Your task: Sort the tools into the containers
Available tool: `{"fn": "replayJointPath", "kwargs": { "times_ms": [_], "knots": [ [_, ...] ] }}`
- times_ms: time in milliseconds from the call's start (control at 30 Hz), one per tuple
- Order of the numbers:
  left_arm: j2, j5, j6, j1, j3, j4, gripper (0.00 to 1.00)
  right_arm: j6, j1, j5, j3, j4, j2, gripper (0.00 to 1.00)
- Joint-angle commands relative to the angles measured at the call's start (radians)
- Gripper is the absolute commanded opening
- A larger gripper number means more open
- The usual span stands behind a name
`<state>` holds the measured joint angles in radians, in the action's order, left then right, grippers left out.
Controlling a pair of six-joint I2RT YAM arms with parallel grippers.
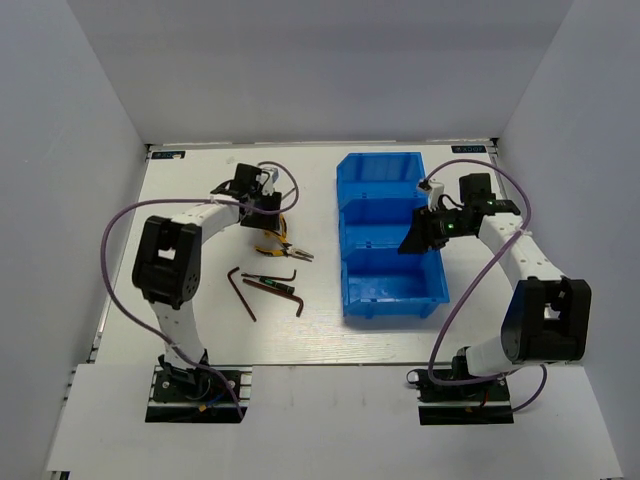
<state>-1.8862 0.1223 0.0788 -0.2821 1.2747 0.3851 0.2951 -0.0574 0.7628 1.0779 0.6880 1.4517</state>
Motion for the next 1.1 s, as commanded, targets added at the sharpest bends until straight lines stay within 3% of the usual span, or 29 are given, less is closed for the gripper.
{"fn": "replayJointPath", "kwargs": {
  "times_ms": [0, 233, 367, 667, 800, 833, 933, 1000, 1067],
  "knots": [
    [-0.036, -0.154, 0.019, -0.029, 0.098, -0.009, 0.66, -0.004, -0.001, 0.001, 0.002, -0.018, -0.042, 0.54],
    [-0.157, -0.268, 0.042, -0.039, 0.239, 0.075, 0.61, -0.008, 0.001, 0.000, -0.039, -0.028, -0.070, 0.54],
    [-0.182, -0.268, 0.052, -0.039, 0.221, 0.086, 0.50, -0.011, 0.008, -0.017, -0.023, -0.027, -0.060, 0.55],
    [-0.151, -0.268, 0.064, -0.057, 0.149, 0.060, 0.43, -0.011, 0.004, -0.011, 0.019, -0.015, -0.027, 0.55],
    [-0.166, -0.282, 0.055, -0.066, 0.166, 0.069, 0.04, -0.005, 0.002, -0.008, 0.036, -0.005, -0.022, 0.55],
    [-0.166, -0.282, 0.055, -0.066, 0.178, 0.069, 0.00, 0.001, 0.002, -0.010, 0.042, 0.007, -0.025, 0.55],
    [-0.111, -0.262, 0.055, -0.075, 0.268, 0.060, 0.00, 0.041, 0.004, -0.014, 0.045, 0.036, -0.030, 0.44],
    [-0.099, -0.250, 0.042, -0.086, 0.382, 0.060, 0.00, 0.064, 0.002, -0.011, 0.047, 0.045, -0.036, 0.23],
    [-0.099, -0.211, 0.042, -0.097, 0.499, 0.075, 0.00, 0.068, 0.005, -0.014, 0.045, 0.048, -0.039, 0.18]
  ]
}}
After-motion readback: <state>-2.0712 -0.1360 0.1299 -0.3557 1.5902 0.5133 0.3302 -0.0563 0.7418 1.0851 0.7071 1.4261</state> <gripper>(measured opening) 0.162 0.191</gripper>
